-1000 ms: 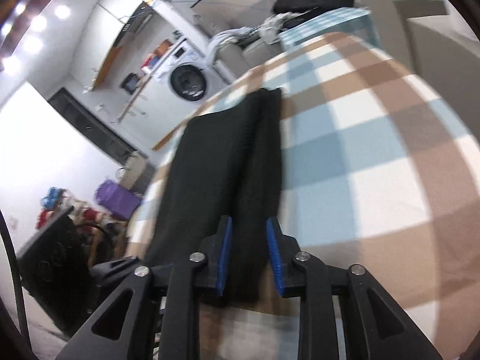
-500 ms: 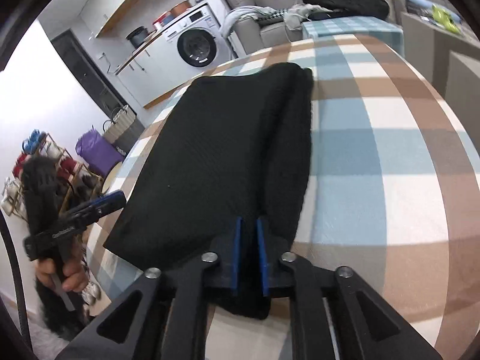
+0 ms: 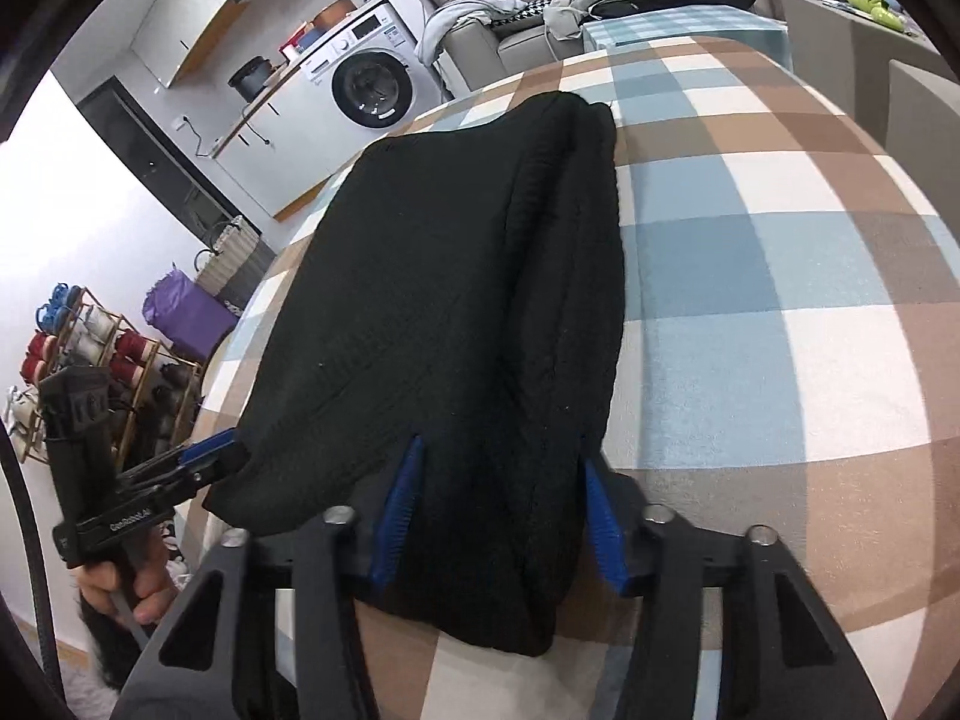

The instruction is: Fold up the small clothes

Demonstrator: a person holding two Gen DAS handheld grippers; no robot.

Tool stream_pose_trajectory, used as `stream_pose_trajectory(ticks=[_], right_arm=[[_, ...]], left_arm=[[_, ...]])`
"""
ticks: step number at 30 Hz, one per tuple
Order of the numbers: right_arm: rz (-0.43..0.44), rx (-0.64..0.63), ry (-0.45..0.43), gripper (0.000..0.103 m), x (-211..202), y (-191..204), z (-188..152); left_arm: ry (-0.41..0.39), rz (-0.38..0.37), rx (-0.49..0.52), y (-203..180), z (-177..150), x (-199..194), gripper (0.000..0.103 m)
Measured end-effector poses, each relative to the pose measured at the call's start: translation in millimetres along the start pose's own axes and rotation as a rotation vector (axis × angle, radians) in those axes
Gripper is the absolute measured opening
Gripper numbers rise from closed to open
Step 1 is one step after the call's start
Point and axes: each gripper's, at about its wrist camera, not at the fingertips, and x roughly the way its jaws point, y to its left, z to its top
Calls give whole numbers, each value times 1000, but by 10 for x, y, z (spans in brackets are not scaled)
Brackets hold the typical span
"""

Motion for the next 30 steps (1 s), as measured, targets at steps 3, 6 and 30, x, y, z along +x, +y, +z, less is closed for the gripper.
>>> stream_pose_trajectory(ticks=[3, 6, 30], right_arm=[[6, -12, -11, 32, 13, 41, -12], [4, -9, -14, 30, 46, 41, 13], [-170, -68, -87, 29, 531, 111, 799]], left_arm=[[-8, 0, 6, -8, 27, 18, 24], [-18, -1, 11, 0, 103, 80, 23], [-113, 69, 78, 68, 1070, 647, 22]])
